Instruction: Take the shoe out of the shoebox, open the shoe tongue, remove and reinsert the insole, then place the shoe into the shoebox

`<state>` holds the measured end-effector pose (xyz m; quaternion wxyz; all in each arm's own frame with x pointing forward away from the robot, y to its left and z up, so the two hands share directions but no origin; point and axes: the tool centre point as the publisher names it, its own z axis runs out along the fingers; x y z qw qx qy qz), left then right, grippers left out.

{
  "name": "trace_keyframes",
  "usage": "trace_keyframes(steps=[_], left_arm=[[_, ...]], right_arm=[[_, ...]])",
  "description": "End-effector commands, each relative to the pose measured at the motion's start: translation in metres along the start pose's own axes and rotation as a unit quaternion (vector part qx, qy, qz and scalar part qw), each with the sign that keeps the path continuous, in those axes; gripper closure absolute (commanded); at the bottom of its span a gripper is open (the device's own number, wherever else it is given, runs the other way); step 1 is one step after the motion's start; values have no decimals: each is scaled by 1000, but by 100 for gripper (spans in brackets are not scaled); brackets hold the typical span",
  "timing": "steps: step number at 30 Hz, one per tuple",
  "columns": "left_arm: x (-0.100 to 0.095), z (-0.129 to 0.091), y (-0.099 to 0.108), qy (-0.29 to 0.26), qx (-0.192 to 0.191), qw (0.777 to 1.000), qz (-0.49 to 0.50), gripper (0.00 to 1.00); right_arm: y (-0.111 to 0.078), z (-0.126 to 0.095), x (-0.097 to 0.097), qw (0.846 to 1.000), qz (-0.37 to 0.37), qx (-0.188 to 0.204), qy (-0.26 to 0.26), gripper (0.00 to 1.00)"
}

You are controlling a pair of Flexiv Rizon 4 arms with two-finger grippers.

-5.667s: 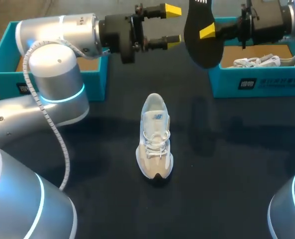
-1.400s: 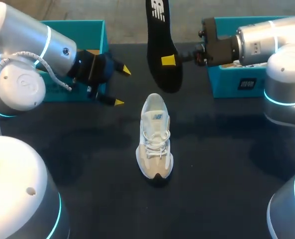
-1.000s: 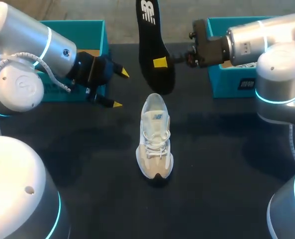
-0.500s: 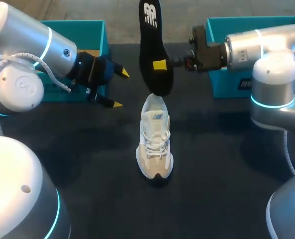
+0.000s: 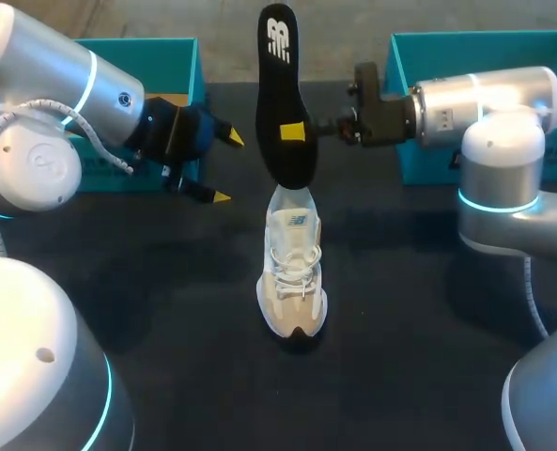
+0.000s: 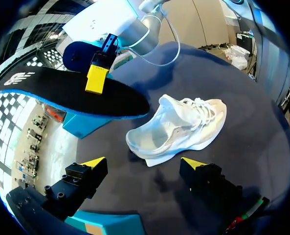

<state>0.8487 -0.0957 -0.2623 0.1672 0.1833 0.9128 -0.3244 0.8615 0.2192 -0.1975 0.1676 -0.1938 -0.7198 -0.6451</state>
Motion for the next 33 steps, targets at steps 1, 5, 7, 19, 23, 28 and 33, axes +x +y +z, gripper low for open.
trace_keyframes(steps=[1,5,7,19,23,28,33], left_arm=[[0,0,0,1,-2,1000,0,0],[0,0,0,1,-2,1000,0,0],[0,0,0,1,-2,1000,0,0],[3,-2,-1,17,-26,999,-33,0],[4,-1,0,12,-40,998,-39,0],[8,5,5,9,-42,997,-61,0],[16,12,13,9,-45,996,-80,0]], right_arm=[[1,3,-1,1000,0,1,-1,100],[1,3,-1,1000,0,1,-1,100],[1,3,-1,1000,0,1,-1,100],[-2,-1,-5,1000,-11,-8,-11,100],[-8,-6,-14,1000,-13,-14,-11,100],[-17,-8,-26,1000,-5,-16,-7,100],[-27,-7,-36,1000,6,-19,-4,100]])
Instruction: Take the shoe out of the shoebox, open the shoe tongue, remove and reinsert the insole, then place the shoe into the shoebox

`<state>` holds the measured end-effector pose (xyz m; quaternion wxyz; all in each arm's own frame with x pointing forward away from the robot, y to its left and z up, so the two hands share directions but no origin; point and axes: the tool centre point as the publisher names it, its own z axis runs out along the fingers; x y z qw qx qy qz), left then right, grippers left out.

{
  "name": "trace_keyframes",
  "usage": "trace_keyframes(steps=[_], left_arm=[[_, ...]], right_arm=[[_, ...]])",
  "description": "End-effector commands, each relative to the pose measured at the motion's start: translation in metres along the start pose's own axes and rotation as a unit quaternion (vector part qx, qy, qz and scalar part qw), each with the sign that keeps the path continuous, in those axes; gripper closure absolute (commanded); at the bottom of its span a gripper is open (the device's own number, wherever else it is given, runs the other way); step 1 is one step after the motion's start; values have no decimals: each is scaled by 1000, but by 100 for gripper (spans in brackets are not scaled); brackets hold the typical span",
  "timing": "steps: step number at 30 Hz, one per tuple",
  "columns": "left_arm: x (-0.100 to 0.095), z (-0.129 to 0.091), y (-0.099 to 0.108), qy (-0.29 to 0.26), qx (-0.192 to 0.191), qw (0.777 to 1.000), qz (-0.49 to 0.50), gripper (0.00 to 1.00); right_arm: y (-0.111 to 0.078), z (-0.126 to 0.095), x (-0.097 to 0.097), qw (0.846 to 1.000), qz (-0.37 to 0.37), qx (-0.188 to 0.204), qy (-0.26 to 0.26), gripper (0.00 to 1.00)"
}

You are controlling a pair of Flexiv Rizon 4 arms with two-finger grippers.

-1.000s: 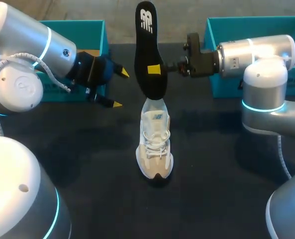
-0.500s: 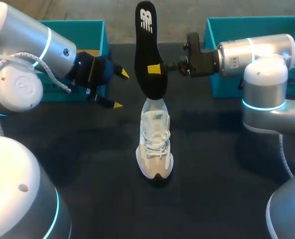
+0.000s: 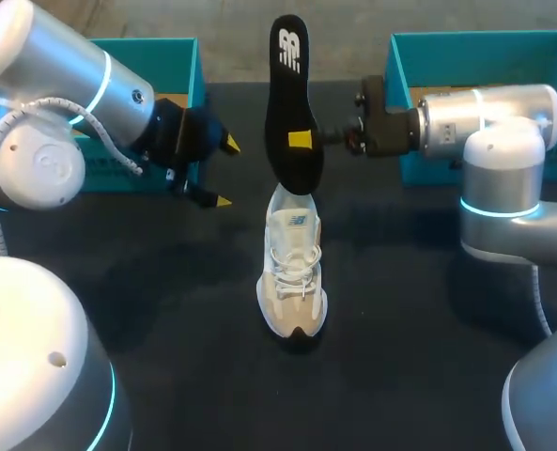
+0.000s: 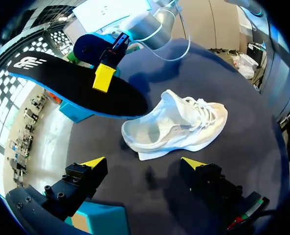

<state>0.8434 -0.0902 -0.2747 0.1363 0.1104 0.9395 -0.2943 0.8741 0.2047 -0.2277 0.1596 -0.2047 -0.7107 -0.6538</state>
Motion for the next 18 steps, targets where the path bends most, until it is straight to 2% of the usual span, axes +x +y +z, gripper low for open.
trace_keyframes(steps=[1,10,18], left_arm=[[4,10,7,-6,-3,1000,-5,0],[7,26,16,-9,2,1000,-14,0],[10,35,15,-2,7,1000,-5,0]], right_arm=[[-7,4,-10,1000,4,-4,7,100],[-20,9,-23,1000,11,-12,9,100],[-27,15,-29,1000,19,-12,17,100]])
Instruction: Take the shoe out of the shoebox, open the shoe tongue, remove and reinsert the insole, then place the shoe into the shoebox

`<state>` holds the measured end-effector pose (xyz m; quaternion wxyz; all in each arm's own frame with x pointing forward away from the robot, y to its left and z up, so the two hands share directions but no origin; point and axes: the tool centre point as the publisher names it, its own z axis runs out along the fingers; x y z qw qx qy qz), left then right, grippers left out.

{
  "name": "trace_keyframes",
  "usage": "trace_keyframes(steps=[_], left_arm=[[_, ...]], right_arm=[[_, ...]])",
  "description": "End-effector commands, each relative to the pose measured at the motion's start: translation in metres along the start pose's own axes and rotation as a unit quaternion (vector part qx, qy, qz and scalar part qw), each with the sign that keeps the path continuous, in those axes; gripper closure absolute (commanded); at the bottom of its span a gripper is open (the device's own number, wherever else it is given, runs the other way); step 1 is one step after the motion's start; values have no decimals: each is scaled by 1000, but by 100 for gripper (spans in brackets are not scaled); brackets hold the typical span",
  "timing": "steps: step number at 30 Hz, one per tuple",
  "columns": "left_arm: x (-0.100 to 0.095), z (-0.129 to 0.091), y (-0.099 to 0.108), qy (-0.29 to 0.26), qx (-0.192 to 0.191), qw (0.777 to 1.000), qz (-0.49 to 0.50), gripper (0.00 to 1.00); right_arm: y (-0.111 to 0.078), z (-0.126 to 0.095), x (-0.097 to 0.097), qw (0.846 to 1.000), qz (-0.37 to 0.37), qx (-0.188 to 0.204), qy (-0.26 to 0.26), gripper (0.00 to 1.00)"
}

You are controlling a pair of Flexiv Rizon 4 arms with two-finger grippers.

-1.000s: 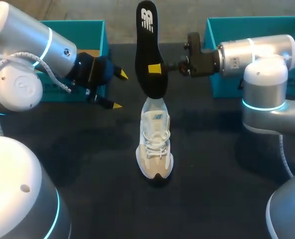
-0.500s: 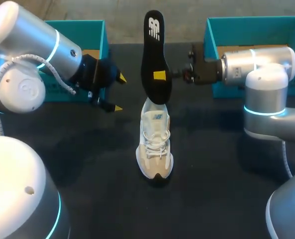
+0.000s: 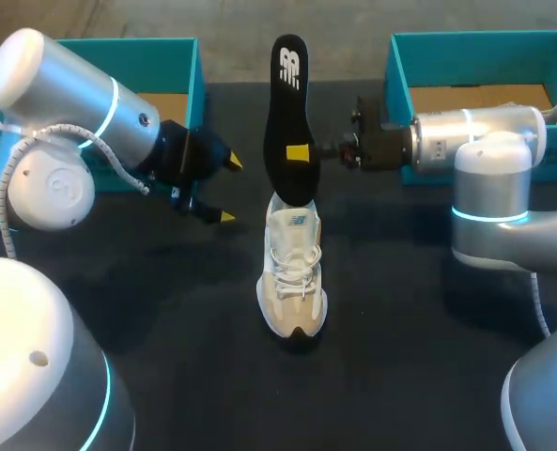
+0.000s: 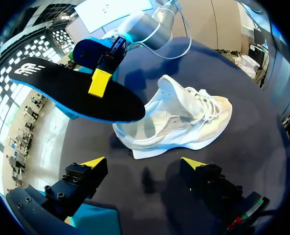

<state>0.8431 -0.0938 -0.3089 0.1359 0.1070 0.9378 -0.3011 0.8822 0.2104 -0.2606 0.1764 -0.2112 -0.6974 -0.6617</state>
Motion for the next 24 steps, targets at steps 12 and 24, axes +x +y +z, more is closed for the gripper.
trace_keyframes(steps=[12,24], left_arm=[[0,15,-2,-5,-4,1000,-16,0],[1,17,-1,-10,-7,1000,-22,0]], right_arm=[[-19,5,-10,1000,6,0,9,100],[-34,7,-12,1000,9,-8,3,100]])
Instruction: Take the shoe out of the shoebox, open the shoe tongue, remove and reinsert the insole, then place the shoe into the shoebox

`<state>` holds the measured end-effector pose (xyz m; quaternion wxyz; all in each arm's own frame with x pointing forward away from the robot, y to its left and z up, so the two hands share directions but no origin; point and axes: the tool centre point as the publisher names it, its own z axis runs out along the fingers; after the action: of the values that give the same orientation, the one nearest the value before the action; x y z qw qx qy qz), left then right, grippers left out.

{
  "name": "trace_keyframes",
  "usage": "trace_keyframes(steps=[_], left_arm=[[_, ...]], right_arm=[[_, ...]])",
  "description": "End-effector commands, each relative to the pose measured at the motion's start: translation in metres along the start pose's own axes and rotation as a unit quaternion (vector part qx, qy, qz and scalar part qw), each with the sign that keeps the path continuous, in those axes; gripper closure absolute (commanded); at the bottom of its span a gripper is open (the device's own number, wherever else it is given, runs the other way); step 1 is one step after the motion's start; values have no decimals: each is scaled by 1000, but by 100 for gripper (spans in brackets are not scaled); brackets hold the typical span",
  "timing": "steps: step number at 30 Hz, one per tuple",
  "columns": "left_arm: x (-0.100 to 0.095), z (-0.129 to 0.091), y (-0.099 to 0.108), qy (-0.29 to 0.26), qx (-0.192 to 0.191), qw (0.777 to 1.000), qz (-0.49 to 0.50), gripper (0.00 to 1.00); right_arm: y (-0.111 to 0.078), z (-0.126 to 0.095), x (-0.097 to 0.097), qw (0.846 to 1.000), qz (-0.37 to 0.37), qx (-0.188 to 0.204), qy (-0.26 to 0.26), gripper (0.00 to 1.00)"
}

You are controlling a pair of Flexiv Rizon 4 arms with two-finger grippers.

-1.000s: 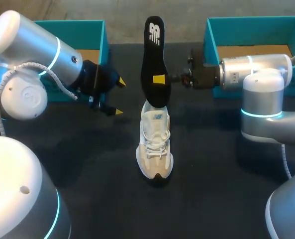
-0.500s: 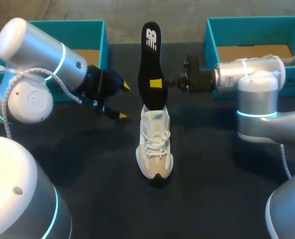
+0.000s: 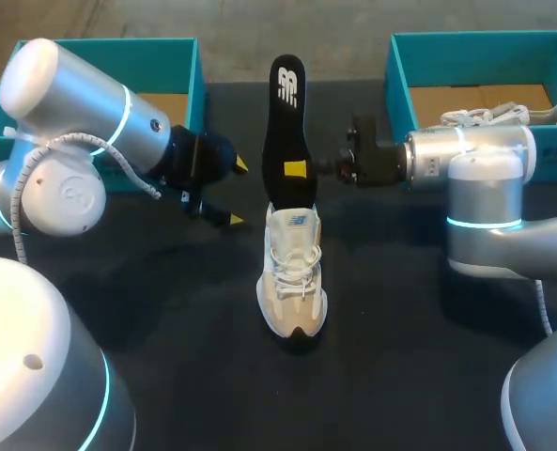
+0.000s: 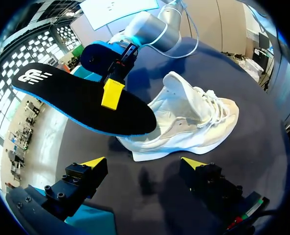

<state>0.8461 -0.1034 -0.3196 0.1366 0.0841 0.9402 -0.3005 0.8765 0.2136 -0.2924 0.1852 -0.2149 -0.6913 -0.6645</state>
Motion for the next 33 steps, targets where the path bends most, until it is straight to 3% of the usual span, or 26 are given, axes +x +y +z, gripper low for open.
trace_keyframes(steps=[1,33], left_arm=[[1,2,0,-4,-3,1000,-1,0],[1,3,1,-9,-14,1000,-5,0]], right_arm=[[-6,3,0,1000,0,-4,-2,100],[-36,7,0,1000,21,-4,-13,100]])
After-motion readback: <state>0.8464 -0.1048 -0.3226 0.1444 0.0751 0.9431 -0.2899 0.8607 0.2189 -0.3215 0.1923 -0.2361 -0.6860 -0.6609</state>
